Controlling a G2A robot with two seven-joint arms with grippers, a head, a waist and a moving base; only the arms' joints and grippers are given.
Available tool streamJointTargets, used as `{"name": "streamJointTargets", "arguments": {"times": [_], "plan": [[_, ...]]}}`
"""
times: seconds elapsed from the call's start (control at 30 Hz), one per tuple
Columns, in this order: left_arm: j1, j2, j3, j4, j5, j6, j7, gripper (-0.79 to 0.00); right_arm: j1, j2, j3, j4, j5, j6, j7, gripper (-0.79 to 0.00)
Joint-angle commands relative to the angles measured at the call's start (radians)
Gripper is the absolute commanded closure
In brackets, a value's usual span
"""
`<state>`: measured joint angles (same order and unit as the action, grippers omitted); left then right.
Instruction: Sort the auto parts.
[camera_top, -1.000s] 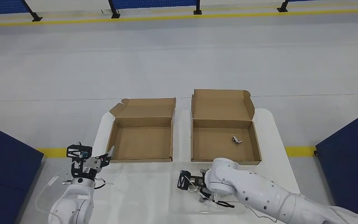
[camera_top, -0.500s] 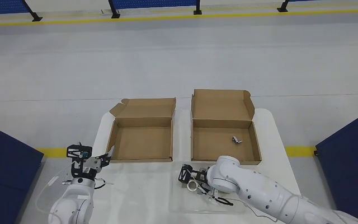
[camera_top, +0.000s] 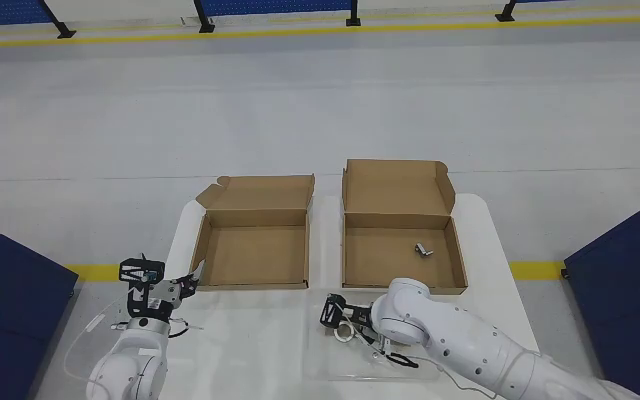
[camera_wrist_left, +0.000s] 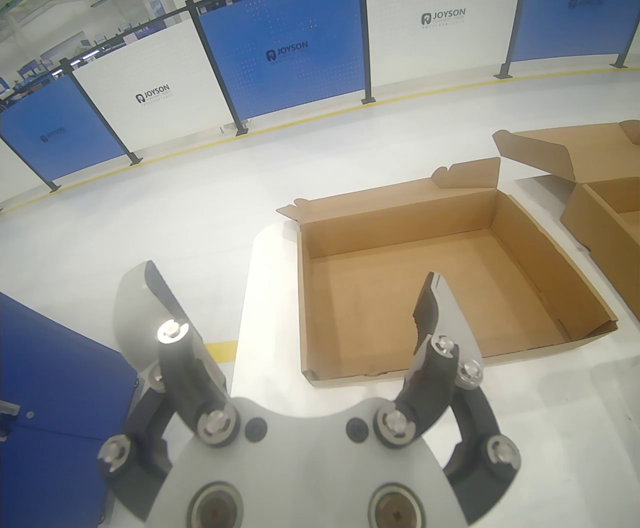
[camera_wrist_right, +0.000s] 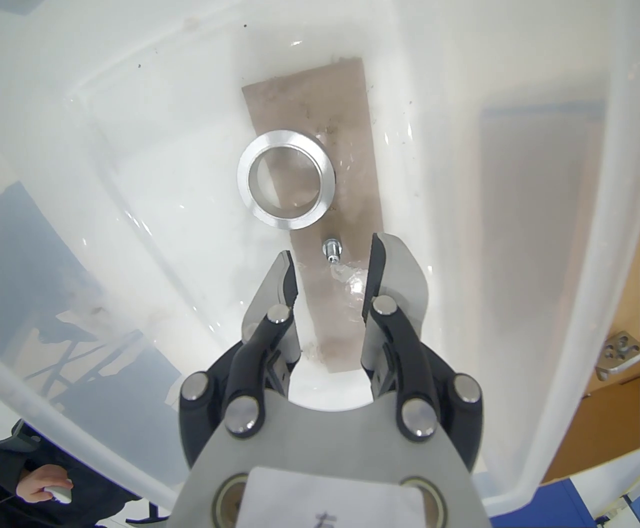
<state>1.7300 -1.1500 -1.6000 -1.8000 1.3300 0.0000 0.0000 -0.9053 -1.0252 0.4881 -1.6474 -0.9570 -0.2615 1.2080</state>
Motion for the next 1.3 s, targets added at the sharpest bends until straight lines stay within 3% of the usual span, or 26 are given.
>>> {"name": "streamJointTargets", "arguments": {"times": [0.0, 0.5, 0.6, 0.63, 0.83, 1.07, 1.27], "plan": [[0.000, 0.000, 0.000, 0.000, 0.000, 0.000, 0.000, -0.785, -0.002, -0.002, 0.002, 0.007, 0.000, -0.004, -0.003, -0.292], [0.000, 0.000, 0.000, 0.000, 0.000, 0.000, 0.000, -0.785, -0.020, -0.015, 0.023, 0.036, -0.010, -0.023, -0.023, -0.163], [0.000, 0.000, 0.000, 0.000, 0.000, 0.000, 0.000, -0.785, -0.022, -0.018, 0.026, 0.044, -0.008, -0.028, -0.026, -0.095], [0.000, 0.000, 0.000, 0.000, 0.000, 0.000, 0.000, -0.785, -0.022, -0.019, 0.027, 0.046, -0.009, -0.030, -0.026, -0.006], [0.000, 0.000, 0.000, 0.000, 0.000, 0.000, 0.000, -0.785, -0.031, -0.017, 0.046, 0.019, -0.022, -0.027, -0.003, 0.000], [0.000, 0.000, 0.000, 0.000, 0.000, 0.000, 0.000, -0.785, -0.082, 0.019, 0.120, -0.112, -0.011, -0.041, 0.092, 0.000], [0.000, 0.000, 0.000, 0.000, 0.000, 0.000, 0.000, -0.785, -0.085, 0.021, 0.124, -0.118, -0.009, -0.043, 0.097, 0.000]]}}
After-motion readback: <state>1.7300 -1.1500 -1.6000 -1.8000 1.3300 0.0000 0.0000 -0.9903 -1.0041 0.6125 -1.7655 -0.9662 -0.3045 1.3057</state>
